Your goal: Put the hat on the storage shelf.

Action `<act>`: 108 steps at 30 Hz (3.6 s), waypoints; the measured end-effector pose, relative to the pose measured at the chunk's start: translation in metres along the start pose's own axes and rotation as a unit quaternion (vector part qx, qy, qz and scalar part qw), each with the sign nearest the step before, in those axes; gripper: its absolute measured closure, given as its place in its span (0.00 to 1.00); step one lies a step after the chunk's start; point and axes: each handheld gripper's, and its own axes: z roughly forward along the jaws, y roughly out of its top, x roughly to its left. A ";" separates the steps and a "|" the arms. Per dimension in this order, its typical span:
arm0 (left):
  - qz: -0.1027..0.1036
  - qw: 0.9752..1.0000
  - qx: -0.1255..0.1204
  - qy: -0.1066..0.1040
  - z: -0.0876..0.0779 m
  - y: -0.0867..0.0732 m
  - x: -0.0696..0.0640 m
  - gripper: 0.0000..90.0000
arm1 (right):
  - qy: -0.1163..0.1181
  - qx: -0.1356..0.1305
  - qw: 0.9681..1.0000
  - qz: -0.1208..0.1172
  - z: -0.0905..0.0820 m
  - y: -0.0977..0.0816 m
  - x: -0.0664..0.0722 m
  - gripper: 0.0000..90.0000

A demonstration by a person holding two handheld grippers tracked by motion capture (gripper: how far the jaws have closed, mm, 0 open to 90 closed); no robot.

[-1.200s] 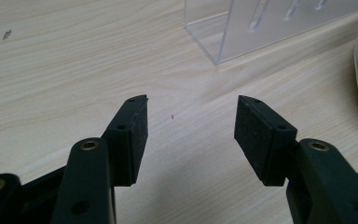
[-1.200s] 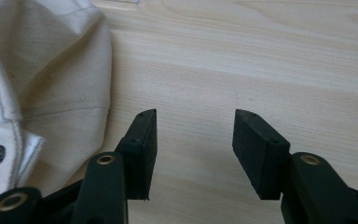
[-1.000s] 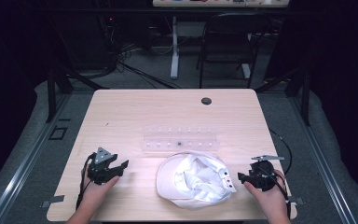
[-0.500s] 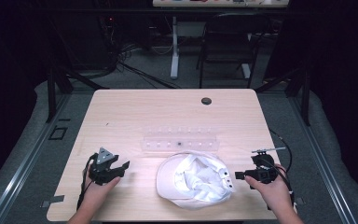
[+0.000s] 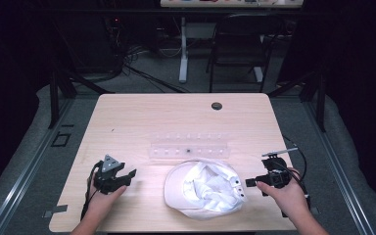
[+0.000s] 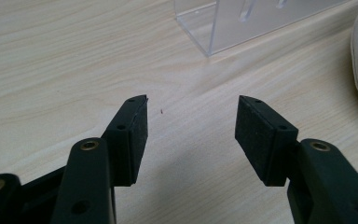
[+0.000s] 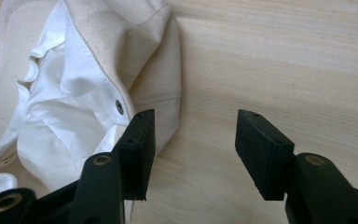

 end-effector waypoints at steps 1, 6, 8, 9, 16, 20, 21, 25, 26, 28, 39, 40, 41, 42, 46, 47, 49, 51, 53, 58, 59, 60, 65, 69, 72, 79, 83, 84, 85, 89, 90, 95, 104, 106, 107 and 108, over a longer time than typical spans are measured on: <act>-0.001 1.000 0.000 0.000 0.000 0.000 0.000 0.50 | -0.001 0.002 1.000 -0.004 -0.001 0.002 0.002 0.52; -0.001 1.000 0.001 -0.001 0.000 0.000 0.001 0.50 | -0.003 0.008 1.000 -0.008 -0.001 0.006 0.007 0.52; -0.002 1.000 0.001 -0.001 0.000 0.000 0.000 0.50 | -0.002 0.016 1.000 -0.009 -0.002 0.008 0.010 0.52; -0.001 1.000 0.000 -0.002 0.000 0.000 0.001 0.50 | 0.001 0.018 1.000 -0.011 -0.002 0.010 0.011 0.52; -0.003 1.000 -0.005 0.002 -0.001 0.000 0.001 0.48 | 0.004 0.036 0.999 -0.021 -0.005 0.016 0.022 0.52; -0.005 1.000 -0.005 0.008 -0.001 0.000 0.000 0.46 | 0.007 0.040 0.999 -0.022 -0.006 0.020 0.026 0.55; -0.007 1.000 -0.005 0.009 -0.001 0.000 0.001 0.46 | 0.007 0.041 0.999 -0.023 -0.006 0.020 0.027 0.56; -0.012 1.000 -0.006 0.008 -0.002 0.001 0.002 0.45 | 0.008 0.052 0.998 -0.029 -0.005 0.021 0.032 0.55; -0.013 1.000 -0.004 0.004 -0.001 0.001 0.002 0.45 | 0.008 0.052 0.998 -0.029 -0.005 0.021 0.032 0.55; -0.016 1.000 0.000 0.004 0.000 0.000 0.001 0.45 | 0.007 0.054 0.998 -0.034 -0.004 0.022 0.034 0.54; -0.020 1.000 0.007 -0.016 -0.001 0.000 0.003 0.54 | 0.012 0.066 0.997 -0.038 0.001 0.021 0.035 0.54; -0.022 1.000 0.008 -0.016 0.000 0.000 0.003 0.55 | 0.013 0.068 0.997 -0.037 0.002 0.021 0.035 0.54; -0.020 1.000 0.008 -0.015 -0.001 0.000 0.003 0.56 | 0.011 0.058 0.998 -0.026 0.003 0.019 0.036 0.55; -0.020 1.000 0.008 -0.015 -0.001 0.000 0.003 0.56 | 0.011 0.058 0.998 -0.026 0.003 0.019 0.036 0.55; -0.022 1.000 0.008 -0.016 -0.001 0.000 0.003 0.56 | 0.020 0.074 0.997 -0.029 0.004 0.019 0.033 0.56; -0.023 1.000 0.008 -0.016 0.000 0.000 0.003 0.56 | 0.021 0.075 0.997 -0.025 0.005 0.018 0.033 0.56; -0.023 1.000 0.008 -0.016 0.000 0.000 0.003 0.56 | 0.025 0.077 0.996 -0.021 0.005 0.018 0.033 0.57; -0.023 1.000 0.008 -0.016 0.000 0.000 0.003 0.56 | 0.026 0.080 0.996 -0.012 0.010 0.016 0.032 0.57; -0.023 1.000 0.009 -0.016 0.000 0.000 0.003 0.56 | 0.028 0.084 0.996 -0.012 0.011 0.015 0.031 0.57; -0.023 1.000 0.010 -0.015 0.000 0.000 0.003 0.56 | 0.037 0.102 0.994 -0.006 0.016 0.013 0.029 0.57; -0.023 1.000 0.010 -0.015 0.000 0.000 0.003 0.56 | 0.040 0.102 0.994 -0.002 0.017 0.012 0.029 0.57; -0.023 1.000 0.010 -0.015 0.000 0.000 0.003 0.56 | 0.043 0.096 0.994 0.009 0.019 0.011 0.029 0.57; -0.021 1.000 0.012 -0.015 0.001 -0.001 0.002 0.56 | 0.066 0.125 0.990 0.016 0.026 0.009 0.023 0.57; -0.021 1.000 0.012 -0.014 0.001 -0.001 0.002 0.56 | 0.081 0.126 0.988 0.034 0.031 0.005 0.023 0.57; -0.021 1.000 0.012 -0.014 0.001 -0.001 0.003 0.56 | 0.084 0.120 0.988 0.043 0.034 0.003 0.024 0.59; -0.020 1.000 0.013 -0.014 0.001 -0.001 0.003 0.56 | 0.106 0.113 0.986 0.052 0.025 0.006 0.025 0.61; -0.020 1.000 0.013 -0.013 0.001 -0.001 0.003 0.56 | 0.110 0.110 0.987 0.045 0.017 0.011 0.025 0.73; -0.020 1.000 0.013 -0.013 0.001 -0.001 0.003 0.56 | 0.110 0.110 0.987 0.045 0.017 0.011 0.025 0.73; -0.020 1.000 0.013 -0.013 0.001 -0.001 0.003 0.56 | 0.107 0.115 0.987 0.042 0.016 0.012 0.026 0.75; -0.021 1.000 0.013 -0.013 0.001 -0.001 0.003 0.56 | 0.101 0.117 0.987 0.036 0.017 0.013 0.028 0.79; -0.021 1.000 0.013 -0.013 0.001 -0.001 0.003 0.56 | 0.098 0.117 0.988 0.033 0.017 0.013 0.028 0.80; -0.020 1.000 0.013 -0.013 0.001 -0.001 0.003 0.56 | 0.091 0.109 0.989 0.035 0.016 0.014 0.031 0.84; -0.021 1.000 0.012 -0.012 0.001 -0.001 0.003 0.56 | 0.079 0.103 0.991 0.026 0.007 0.021 0.034 0.91; -0.021 1.000 0.013 -0.011 0.001 -0.001 0.003 0.56 | 0.079 0.107 0.991 0.022 0.005 0.023 0.035 0.91; -0.021 1.000 0.012 -0.011 0.001 -0.001 0.003 0.56 | 0.075 0.100 0.992 0.025 0.004 0.023 0.037 0.91; -0.021 1.000 0.012 -0.011 0.001 -0.001 0.003 0.56 | 0.075 0.100 0.992 0.025 0.004 0.023 0.037 0.91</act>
